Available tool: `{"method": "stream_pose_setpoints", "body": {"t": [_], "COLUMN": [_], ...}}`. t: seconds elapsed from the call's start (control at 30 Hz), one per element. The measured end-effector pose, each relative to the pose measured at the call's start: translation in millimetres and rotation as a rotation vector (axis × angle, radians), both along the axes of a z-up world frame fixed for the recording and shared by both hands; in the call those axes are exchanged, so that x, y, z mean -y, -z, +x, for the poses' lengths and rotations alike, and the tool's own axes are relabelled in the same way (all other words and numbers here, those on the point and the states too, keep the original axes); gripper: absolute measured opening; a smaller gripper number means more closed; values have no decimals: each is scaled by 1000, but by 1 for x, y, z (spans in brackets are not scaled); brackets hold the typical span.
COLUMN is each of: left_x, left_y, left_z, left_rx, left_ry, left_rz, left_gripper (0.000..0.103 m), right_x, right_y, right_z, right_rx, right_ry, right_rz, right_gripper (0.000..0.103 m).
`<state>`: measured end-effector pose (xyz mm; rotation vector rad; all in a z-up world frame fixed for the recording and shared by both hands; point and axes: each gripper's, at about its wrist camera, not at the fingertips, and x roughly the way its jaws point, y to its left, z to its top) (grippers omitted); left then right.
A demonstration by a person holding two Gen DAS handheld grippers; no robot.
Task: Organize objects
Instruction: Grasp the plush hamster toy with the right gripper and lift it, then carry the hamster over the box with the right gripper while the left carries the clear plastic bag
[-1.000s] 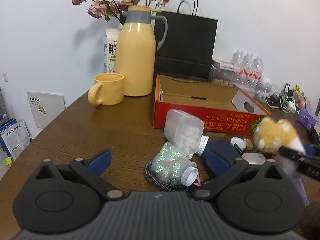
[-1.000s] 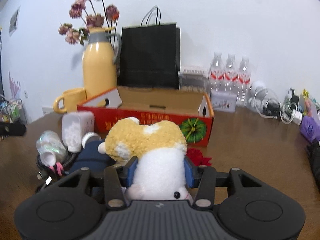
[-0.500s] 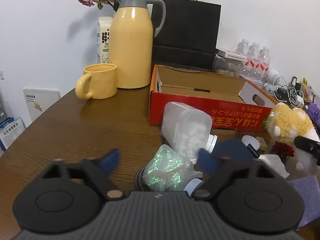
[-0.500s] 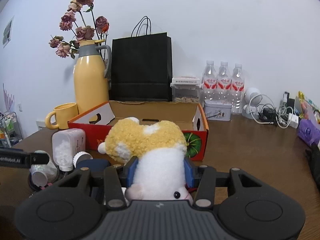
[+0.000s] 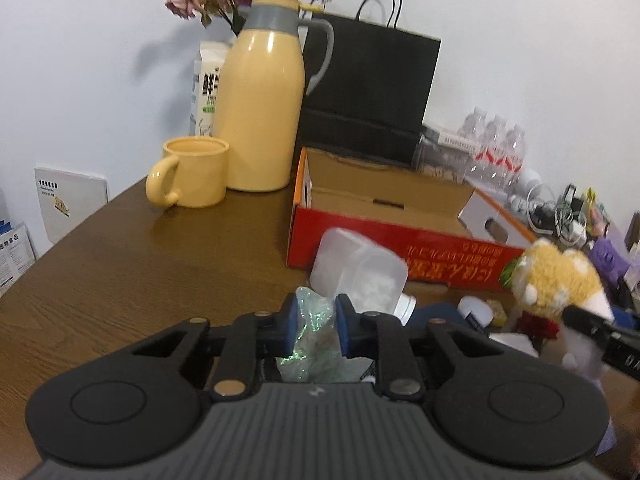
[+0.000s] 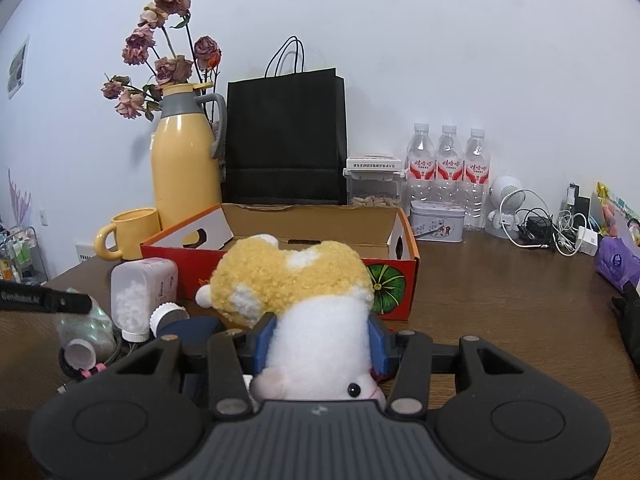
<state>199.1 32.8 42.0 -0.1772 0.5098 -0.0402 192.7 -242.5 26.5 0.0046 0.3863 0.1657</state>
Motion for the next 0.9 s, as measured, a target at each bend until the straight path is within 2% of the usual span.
{"method": "stream_pose_setpoints", "body": {"t": [0.27,0.5,0.73,0.9], "left_x": [2,17,32,41], "left_y": [-31,-62,-75,-75], "left_z": [-3,23,72,111], "left_rx": [93,177,202,204], "left_ry": [10,39,52,44], "left_rz": [-7,5,12,17], "left_gripper": [20,20,20,20], "right_x": [-2,-11,-17,-17], "right_y": [-10,-34,-56,-61], "right_z": [0,16,62,111], "right_rx": [24,60,70,34], "right_ry": [-3,-5,22,53], "right_rz": [0,-29,-36,-29], "right_gripper": [46,46,46,46]}}
